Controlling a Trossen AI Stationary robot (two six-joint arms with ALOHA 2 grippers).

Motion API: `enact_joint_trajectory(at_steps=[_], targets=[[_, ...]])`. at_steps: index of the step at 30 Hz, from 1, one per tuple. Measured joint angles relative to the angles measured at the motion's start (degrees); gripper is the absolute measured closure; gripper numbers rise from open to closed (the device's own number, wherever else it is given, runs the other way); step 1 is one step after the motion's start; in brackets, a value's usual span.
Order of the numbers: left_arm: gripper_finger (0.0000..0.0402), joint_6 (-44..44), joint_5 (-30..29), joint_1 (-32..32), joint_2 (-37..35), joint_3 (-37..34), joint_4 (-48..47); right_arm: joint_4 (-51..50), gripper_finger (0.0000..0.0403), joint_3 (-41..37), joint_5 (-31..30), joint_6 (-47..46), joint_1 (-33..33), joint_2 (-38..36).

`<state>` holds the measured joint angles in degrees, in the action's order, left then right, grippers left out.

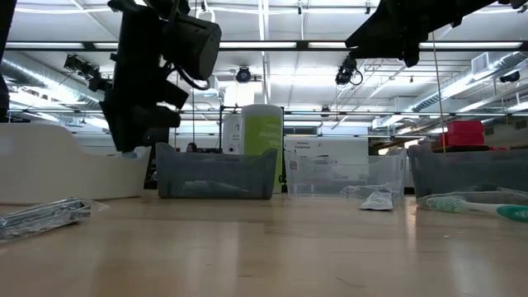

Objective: Pick & Place Travel size toiletries
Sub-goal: Put the blue toothbrush into the white bin, then put the toothpaste into the left black bin

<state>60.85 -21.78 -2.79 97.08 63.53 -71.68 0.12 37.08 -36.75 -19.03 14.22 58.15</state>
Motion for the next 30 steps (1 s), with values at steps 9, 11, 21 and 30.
enact_joint_trajectory(at_steps=[9,11,21,30], targets=[[0.0314,-1.51,6.07,0.00,0.00,-4.53,1.04,-0.07,0.0248,0.00,0.00,-0.01,0.00,0.00],[0.0317,-1.99,4.68,-0.04,0.00,-4.54,1.04,-0.07,0.0249,0.00,0.00,0.00,0.00,0.00],[0.0328,-2.01,-3.57,-5.39,0.00,5.80,-7.12,0.07,0.0249,0.00,-0.12,0.15,-0.03,0.00],[0.0340,-23.62,-9.35,-17.65,0.00,19.86,-6.75,0.09,0.0248,0.00,-0.15,1.51,-0.07,0.00]])
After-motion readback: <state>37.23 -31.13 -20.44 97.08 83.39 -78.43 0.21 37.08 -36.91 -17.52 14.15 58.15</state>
